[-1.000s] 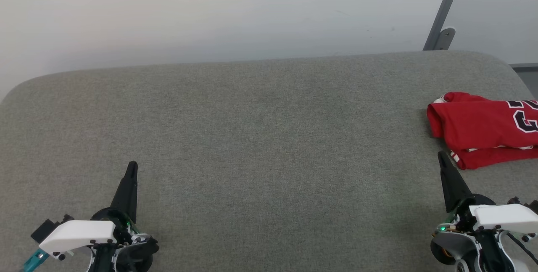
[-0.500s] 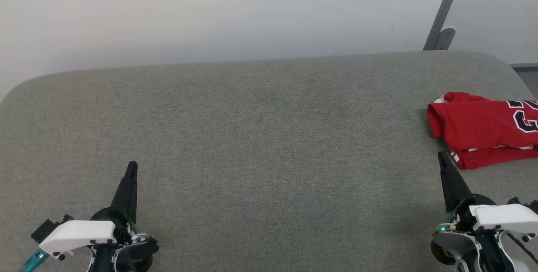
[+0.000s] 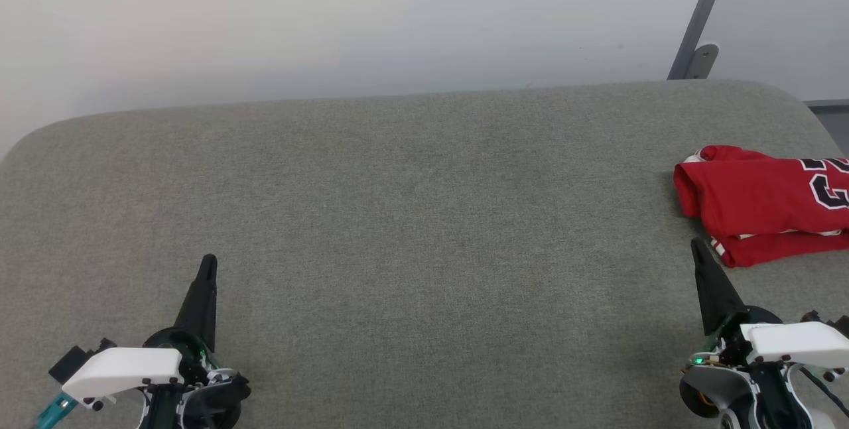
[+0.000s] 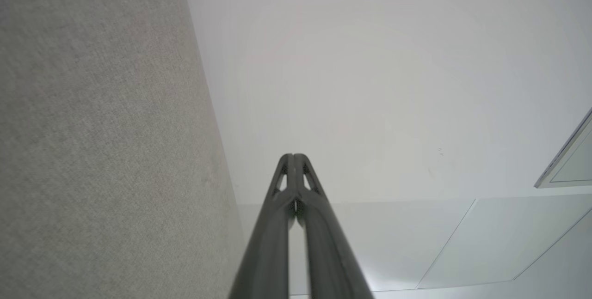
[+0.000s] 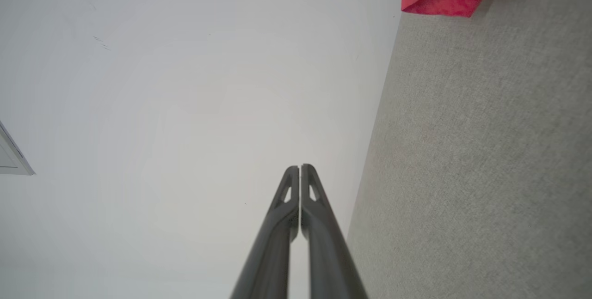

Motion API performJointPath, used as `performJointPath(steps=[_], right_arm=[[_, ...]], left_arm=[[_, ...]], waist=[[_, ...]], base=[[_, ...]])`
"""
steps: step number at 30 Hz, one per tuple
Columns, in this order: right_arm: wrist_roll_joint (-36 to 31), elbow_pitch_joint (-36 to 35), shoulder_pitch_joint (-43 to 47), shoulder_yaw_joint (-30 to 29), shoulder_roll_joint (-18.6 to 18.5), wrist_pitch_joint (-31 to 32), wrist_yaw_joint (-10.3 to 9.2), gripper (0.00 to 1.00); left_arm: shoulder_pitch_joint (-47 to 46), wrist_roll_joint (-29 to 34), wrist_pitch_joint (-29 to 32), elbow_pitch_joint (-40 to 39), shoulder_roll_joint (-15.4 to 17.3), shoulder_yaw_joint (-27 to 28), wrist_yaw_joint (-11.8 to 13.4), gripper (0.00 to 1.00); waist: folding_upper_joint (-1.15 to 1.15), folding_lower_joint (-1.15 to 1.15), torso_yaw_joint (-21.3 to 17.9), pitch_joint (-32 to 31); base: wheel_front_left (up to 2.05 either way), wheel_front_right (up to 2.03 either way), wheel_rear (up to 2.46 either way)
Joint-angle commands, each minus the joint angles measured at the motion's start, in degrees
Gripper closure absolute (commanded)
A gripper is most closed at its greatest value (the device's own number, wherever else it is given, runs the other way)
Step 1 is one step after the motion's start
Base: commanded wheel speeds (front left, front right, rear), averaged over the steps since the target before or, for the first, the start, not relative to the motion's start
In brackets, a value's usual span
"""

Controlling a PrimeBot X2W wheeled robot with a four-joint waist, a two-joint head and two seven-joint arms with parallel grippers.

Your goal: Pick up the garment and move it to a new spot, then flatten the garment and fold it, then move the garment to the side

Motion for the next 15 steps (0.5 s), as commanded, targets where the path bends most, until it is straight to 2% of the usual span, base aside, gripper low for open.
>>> performJointPath(steps=[1,15], right_arm=[[0.2,-0.1,-0.3,0.0,0.1,0.1,-0.02,1.0],[0.2,-0.1,-0.3,0.1,0.1,0.1,-0.02,1.0]], left_arm=[[-0.7,-0.1,0.1,0.0,0.0,0.1,-0.2,1.0],[-0.7,-0.1,0.1,0.0,0.0,0.1,-0.2,1.0]], waist=[[0.0,0.0,0.0,0.0],[0.0,0.0,0.0,0.0]], base=[[0.0,0.0,0.0],[0.0,0.0,0.0]])
